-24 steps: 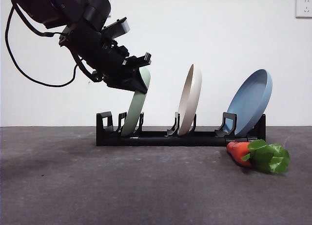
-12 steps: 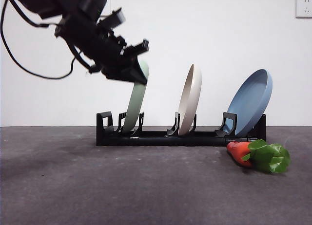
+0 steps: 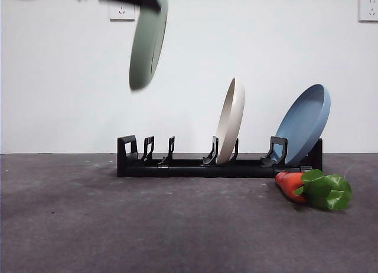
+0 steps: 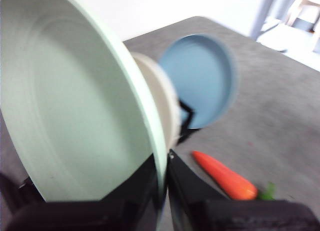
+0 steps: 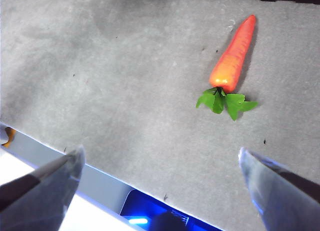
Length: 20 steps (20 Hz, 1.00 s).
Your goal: Take the green plate from the plate rack,put the plate on the table,take the carrot from the table,put the carrot in the plate
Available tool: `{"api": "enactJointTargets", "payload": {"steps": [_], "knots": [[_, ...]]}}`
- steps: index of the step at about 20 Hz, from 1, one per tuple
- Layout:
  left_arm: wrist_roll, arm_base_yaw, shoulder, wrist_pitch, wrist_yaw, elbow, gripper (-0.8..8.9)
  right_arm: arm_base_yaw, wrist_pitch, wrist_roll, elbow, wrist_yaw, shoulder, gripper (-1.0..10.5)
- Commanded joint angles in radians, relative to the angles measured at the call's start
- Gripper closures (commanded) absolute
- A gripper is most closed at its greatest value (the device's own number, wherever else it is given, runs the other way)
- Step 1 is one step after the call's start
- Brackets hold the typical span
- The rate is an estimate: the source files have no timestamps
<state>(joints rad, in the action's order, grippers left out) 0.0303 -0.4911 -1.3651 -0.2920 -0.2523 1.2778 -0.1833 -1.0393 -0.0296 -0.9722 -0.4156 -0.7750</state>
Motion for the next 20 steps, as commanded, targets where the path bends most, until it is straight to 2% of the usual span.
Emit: {"api": "enactJointTargets", "payload": {"steps": [1,5,7,12,20], "knots": [[0.109,-0.086,0.095,-0.122,0.084,0.008,8.19,-0.002,0.005,-0.002,-0.002,0.002,0.001,2.6],[0.245,-0.310,0.119,-0.367,0.394,0.008,8.19,-0.002,0.005,-0.005,-0.002,0.002,0.001,2.6],[0.267,-0.410,0.074,-0.440,0.505,0.004,8.19,-0.002,0.005,-0.007,-0.002,0.002,0.001,2.6],[0.271,-0.544,-0.105,-0.457,0.579,0.004,8.19,-0.002,0.005,-0.006,-0.002,-0.004,0.001,2.6],[0.288,-0.557,-0.407,-0.424,0.591,0.004,8.19,-0.002,0.005,-0.003,-0.002,-0.004,0.001,2.6]]}}
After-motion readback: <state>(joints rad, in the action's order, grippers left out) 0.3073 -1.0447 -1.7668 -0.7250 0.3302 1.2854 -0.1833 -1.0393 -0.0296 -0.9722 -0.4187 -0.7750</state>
